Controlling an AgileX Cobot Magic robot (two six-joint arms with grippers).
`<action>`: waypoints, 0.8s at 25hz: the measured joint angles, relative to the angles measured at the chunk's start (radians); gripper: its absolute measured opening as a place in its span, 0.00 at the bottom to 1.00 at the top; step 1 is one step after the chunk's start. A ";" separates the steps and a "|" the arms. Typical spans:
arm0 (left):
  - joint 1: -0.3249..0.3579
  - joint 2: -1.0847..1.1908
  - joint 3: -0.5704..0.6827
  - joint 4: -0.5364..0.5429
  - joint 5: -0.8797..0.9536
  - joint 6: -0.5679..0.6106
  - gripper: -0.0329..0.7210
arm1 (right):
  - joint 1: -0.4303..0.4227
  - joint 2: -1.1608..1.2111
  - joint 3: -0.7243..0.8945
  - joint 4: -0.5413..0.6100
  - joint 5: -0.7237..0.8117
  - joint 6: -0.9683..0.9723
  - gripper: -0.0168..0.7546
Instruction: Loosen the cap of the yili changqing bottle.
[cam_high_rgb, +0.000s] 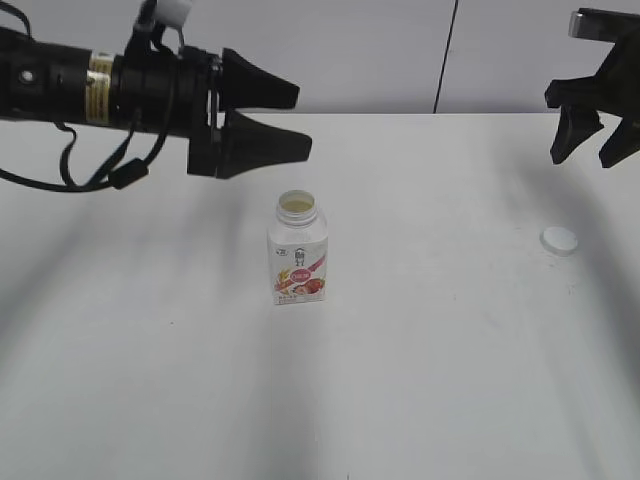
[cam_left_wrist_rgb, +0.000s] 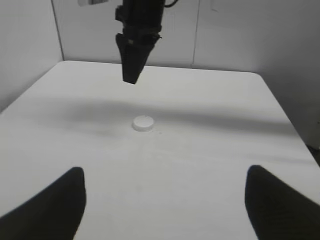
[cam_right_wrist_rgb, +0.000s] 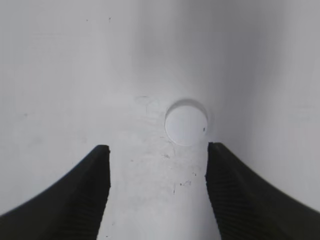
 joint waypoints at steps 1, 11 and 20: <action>0.001 -0.036 0.000 0.011 0.041 -0.029 0.83 | 0.000 -0.006 -0.005 0.000 0.014 0.000 0.64; 0.016 -0.307 0.001 0.184 0.746 -0.462 0.83 | 0.000 -0.096 -0.058 0.015 0.142 0.000 0.64; 0.101 -0.311 0.071 0.197 0.982 -0.610 0.83 | 0.000 -0.152 -0.066 0.016 0.150 0.000 0.64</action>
